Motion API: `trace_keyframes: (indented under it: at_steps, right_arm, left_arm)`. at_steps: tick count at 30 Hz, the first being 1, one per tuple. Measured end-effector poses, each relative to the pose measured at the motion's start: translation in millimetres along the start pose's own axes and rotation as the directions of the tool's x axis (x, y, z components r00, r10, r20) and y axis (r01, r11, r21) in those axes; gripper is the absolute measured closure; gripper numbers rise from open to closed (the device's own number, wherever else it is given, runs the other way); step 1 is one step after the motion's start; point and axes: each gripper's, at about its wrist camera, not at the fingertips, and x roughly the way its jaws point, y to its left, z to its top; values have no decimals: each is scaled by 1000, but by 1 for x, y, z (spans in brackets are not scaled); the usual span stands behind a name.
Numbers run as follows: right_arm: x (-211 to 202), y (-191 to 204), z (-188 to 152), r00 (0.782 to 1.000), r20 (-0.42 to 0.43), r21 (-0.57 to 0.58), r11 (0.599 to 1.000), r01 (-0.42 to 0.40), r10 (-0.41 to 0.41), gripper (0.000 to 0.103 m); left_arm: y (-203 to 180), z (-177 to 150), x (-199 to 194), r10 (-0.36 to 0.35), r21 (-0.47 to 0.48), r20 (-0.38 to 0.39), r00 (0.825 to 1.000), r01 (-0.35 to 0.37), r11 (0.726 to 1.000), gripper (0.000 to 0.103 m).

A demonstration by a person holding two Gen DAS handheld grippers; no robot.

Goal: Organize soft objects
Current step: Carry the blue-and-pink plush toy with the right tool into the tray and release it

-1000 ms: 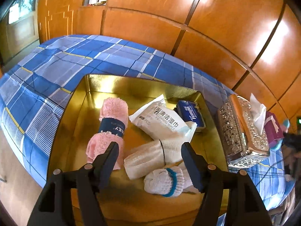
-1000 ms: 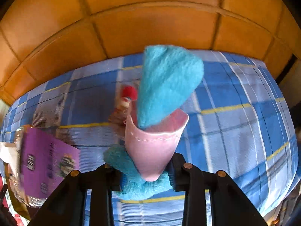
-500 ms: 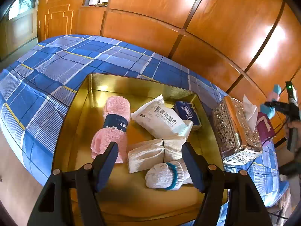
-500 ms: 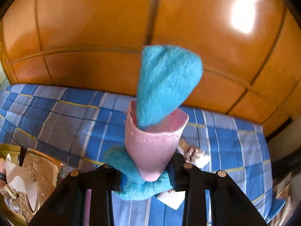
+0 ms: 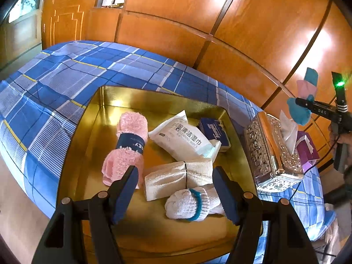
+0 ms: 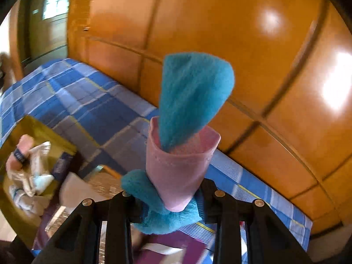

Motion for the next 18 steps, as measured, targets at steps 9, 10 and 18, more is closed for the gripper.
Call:
trace_keyframes:
  at_steps: [9,10,18]
  right_arm:
    - [-33,91,14,957,117,-140,959,-248,264,70]
    - [-36,103,12,946,114,-159,946,-283,302,70]
    - [-22,162,-23,847,-4,-91,843,-529,531,70]
  left_arm:
    - [9,-2,-16,44,-4,21,999,-44,999,33]
    - [11,-3,-19,53,-9,25,998,-52,999,33]
    - [22,-5,-28,117,-36,50,992,-116,993,33]
